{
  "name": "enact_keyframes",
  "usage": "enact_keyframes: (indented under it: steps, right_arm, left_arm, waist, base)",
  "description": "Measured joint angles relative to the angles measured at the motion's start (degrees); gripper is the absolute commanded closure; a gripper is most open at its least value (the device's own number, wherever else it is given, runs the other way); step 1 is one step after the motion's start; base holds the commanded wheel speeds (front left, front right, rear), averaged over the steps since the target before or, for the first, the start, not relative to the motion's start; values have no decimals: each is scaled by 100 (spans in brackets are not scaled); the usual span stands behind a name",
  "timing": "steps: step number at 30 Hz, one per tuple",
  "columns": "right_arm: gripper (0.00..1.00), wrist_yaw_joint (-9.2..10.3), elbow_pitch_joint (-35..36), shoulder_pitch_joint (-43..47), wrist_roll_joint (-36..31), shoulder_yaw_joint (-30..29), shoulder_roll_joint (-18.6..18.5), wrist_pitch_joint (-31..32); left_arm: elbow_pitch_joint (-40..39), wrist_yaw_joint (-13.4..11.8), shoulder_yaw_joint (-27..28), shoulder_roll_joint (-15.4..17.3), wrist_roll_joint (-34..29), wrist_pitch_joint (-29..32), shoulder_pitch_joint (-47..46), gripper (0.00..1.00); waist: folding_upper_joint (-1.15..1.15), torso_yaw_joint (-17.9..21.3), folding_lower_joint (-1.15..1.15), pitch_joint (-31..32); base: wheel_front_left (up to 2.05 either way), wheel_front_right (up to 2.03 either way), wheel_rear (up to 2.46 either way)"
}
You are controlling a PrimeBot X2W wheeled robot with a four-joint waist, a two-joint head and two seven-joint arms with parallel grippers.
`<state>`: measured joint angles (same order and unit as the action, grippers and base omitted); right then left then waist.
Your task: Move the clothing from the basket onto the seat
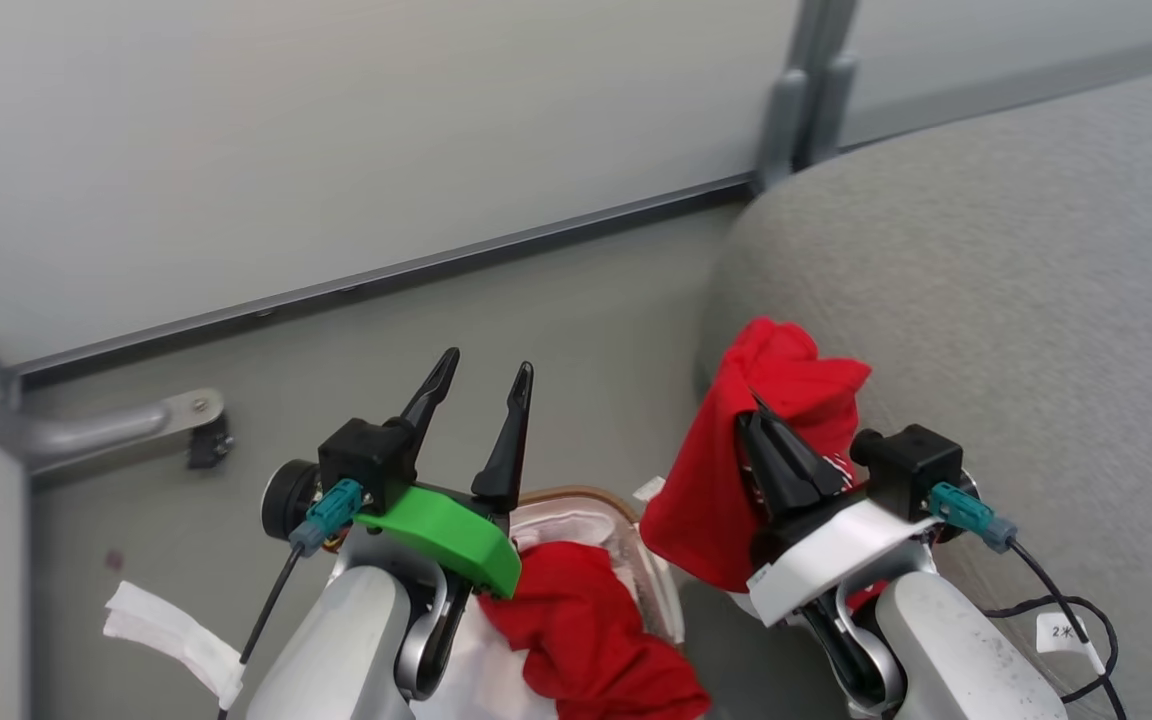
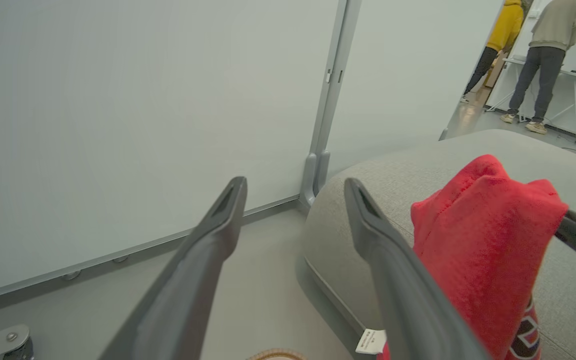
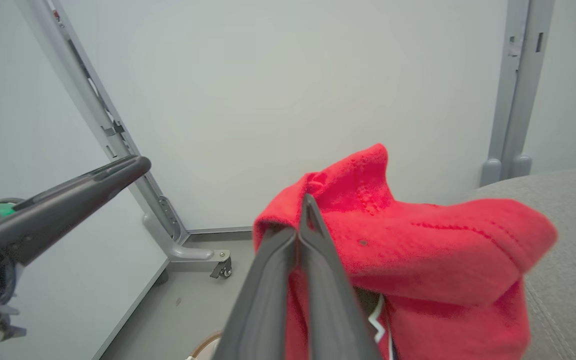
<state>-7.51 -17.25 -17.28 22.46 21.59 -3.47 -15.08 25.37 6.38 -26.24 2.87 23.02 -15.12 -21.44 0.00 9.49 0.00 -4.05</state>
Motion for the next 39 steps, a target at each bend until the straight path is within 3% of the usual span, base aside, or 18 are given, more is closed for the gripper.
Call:
enact_keyframes:
  steps: [13,21,28,39]
  right_arm:
    - [100,0,608,36,26,-627,8,-1]
    - [100,0,1195,42,-254,-999,-198,1]
    - [100,0,1446,-1259,-449,-1134,-988,0]
    - [100,-2,478,-4038,-860,-1372,-2141,-1]
  left_arm:
    - [-83,89,-64,-14,-85,0,151,0]
    - [-159,93,-420,-16,14,0,-26,0]
    - [-304,93,-675,-14,-291,0,-216,0]
    - [-465,94,-1015,310,-478,0,-789,0]
  waist:
    - [0,1592,0,-94]
    - [0,2076,0,-385]
    - [0,2171,0,-889]
    - [0,2105,0,-1818]
  base:
    - [0,0,0]
    - [0,0,0]
    - [0,0,0]
    - [0,0,0]
